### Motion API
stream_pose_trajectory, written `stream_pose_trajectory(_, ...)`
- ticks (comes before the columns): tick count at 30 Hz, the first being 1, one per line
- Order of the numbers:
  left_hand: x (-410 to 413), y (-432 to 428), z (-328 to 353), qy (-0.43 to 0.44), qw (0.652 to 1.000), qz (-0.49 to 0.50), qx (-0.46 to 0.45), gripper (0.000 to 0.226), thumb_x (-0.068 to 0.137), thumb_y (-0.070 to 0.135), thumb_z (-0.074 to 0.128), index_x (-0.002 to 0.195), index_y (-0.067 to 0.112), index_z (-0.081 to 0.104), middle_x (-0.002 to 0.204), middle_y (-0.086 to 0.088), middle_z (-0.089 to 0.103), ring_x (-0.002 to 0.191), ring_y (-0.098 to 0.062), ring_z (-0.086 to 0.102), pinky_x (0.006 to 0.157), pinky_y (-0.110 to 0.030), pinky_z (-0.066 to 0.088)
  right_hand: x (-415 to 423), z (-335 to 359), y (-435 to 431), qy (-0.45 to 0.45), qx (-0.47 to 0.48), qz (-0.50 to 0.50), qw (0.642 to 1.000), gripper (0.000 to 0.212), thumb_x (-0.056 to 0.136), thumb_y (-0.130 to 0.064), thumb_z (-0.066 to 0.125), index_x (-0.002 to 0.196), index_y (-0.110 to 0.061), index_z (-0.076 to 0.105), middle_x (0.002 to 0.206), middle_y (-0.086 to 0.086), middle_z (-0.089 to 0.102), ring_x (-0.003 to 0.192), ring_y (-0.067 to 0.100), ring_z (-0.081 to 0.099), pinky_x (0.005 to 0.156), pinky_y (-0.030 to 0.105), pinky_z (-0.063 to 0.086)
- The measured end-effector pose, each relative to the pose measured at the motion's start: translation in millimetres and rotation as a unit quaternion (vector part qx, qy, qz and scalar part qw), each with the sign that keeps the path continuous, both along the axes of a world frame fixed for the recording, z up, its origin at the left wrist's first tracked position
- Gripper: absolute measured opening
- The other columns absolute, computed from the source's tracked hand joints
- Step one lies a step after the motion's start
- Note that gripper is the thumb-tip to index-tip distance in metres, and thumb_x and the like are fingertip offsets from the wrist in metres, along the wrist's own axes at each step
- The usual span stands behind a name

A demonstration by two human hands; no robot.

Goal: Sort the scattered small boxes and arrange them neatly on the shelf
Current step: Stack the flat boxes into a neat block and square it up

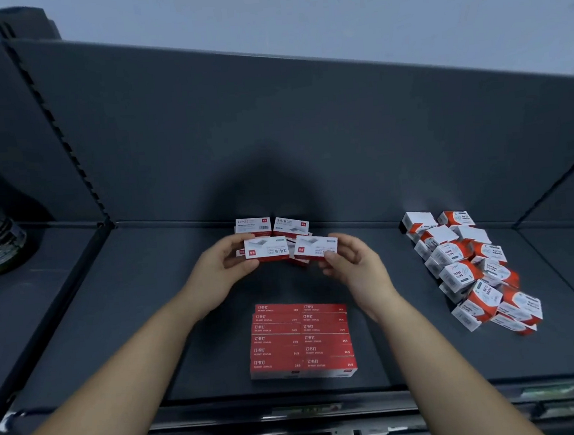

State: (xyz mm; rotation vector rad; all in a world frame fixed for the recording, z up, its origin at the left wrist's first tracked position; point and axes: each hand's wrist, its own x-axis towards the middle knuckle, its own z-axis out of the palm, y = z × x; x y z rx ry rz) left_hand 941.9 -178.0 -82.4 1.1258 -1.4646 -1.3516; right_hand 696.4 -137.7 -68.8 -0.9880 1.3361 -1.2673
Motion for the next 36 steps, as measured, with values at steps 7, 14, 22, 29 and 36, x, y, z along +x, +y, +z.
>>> stream_pose_trajectory(7,-17.1,17.0,30.6,0.131,0.989,-0.048,0.044,0.048,0.089,-0.007,0.059,0.126,0.024,0.059,0.127,0.001,0.066,0.116,-0.018,0.063,0.094,-0.031,0.053,-6.0,22.2,20.9,-0.102,-0.049,0.009,0.994,0.037,0.094,0.004,0.055,0.128,-0.011,0.056,0.107,0.007,0.074,0.088,0.016,0.068,0.077,0.027,0.056)
stream_pose_trajectory(14,-36.2,37.4,58.1,0.304,0.945,-0.031,0.115,0.040,0.085,0.010,0.058,0.125,0.015,0.056,0.121,-0.010,0.066,0.107,-0.027,0.067,0.084,-0.039,0.058,0.8,46.3,39.5,-0.186,-0.064,-0.029,0.980,0.031,0.092,-0.003,0.059,0.121,-0.014,0.056,0.094,0.005,0.073,0.082,0.014,0.065,0.074,0.025,0.051)
stream_pose_trajectory(22,-53.6,52.3,81.2,0.180,0.958,-0.048,0.217,0.036,0.103,0.036,0.042,0.115,0.009,0.063,0.097,-0.012,0.075,0.070,-0.019,0.069,0.054,-0.026,0.054,9.0,64.0,54.4,-0.144,0.006,0.009,0.990,0.018,0.098,-0.014,0.056,0.113,-0.010,0.065,0.084,0.004,0.073,0.072,0.018,0.067,0.059,0.030,0.055)
stream_pose_trajectory(29,-45.5,54.5,76.8,0.132,0.946,-0.067,0.287,0.029,0.098,0.015,0.052,0.123,0.003,0.058,0.106,-0.015,0.071,0.075,-0.020,0.069,0.057,-0.023,0.053,-1.6,65.0,61.0,-0.027,0.058,0.034,0.997,0.021,0.095,-0.006,0.058,0.115,-0.012,0.059,0.096,0.009,0.070,0.067,0.021,0.066,0.051,0.027,0.050)
stream_pose_trajectory(36,-40.1,54.6,80.6,0.153,0.935,-0.096,0.305,0.032,0.101,0.023,0.041,0.124,0.006,0.056,0.104,-0.016,0.071,0.067,-0.019,0.064,0.049,-0.022,0.050,-7.7,61.9,65.8,-0.078,0.031,0.068,0.994,0.034,0.093,0.005,0.053,0.120,-0.014,0.061,0.098,0.004,0.074,0.073,0.019,0.068,0.061,0.024,0.053)
